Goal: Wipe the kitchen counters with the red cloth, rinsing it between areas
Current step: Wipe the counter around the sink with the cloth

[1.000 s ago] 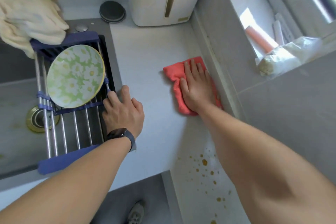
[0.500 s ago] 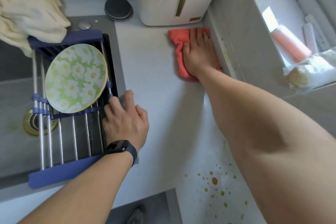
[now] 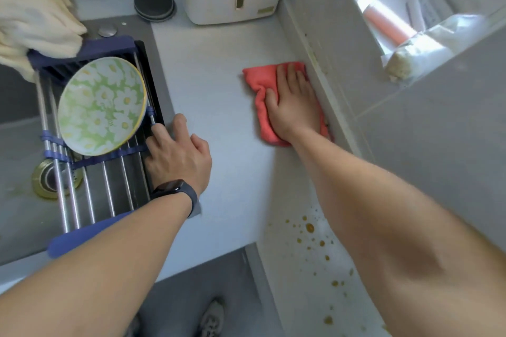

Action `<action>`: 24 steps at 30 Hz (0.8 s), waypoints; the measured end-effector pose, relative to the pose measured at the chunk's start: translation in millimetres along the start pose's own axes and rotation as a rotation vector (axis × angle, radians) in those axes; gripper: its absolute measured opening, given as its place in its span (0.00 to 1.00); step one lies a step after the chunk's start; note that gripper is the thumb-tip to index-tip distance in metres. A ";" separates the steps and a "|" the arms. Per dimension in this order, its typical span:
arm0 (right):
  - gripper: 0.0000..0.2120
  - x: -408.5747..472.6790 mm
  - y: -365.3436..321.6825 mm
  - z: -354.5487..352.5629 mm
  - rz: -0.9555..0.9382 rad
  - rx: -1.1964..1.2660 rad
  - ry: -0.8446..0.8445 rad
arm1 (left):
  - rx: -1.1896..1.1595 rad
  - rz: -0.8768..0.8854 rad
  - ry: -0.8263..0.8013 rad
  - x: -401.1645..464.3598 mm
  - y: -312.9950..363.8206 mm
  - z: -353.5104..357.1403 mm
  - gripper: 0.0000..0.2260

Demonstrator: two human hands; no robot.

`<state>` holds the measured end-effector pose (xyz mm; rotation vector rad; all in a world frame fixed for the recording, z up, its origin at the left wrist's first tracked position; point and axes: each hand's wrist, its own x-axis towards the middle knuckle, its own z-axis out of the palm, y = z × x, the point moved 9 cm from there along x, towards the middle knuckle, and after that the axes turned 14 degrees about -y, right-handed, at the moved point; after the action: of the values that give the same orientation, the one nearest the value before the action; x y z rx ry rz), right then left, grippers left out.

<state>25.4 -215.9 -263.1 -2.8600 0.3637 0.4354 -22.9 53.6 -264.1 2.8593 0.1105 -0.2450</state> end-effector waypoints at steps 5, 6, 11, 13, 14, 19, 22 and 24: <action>0.34 -90.6 25.8 22.8 0.112 0.049 0.006 | -0.038 -0.004 -0.017 -3.1 1.2 -3.2 0.18; 0.33 -105.6 28.3 28.7 0.134 0.047 -0.012 | -0.049 -0.006 -0.020 -3.1 1.1 -3.5 0.18; 0.34 -182.9 34.9 51.6 0.220 0.063 -0.019 | -0.066 -0.009 -0.014 -6.8 1.2 -6.2 0.19; 0.34 -206.1 34.9 61.1 0.234 0.066 -0.020 | -0.058 -0.009 -0.021 -6.5 1.2 -5.2 0.18; 0.34 -215.0 34.7 65.2 0.238 0.064 -0.026 | -0.057 -0.011 -0.021 -6.3 1.4 -5.7 0.18; 0.35 -213.1 35.0 68.4 0.209 0.037 -0.056 | -0.040 -0.016 -0.018 -6.6 0.1 -3.3 0.18; 0.34 -190.4 30.0 61.3 0.152 0.011 -0.059 | -0.035 -0.029 -0.016 -6.8 0.9 -2.0 0.18; 0.34 -167.8 24.8 53.7 0.128 0.008 -0.063 | -0.027 -0.028 -0.018 -6.5 0.8 -0.4 0.18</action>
<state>-150.7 -190.6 -264.4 -2.8175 0.5380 0.5453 -29.2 52.6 -262.4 2.8301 0.1487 -0.2730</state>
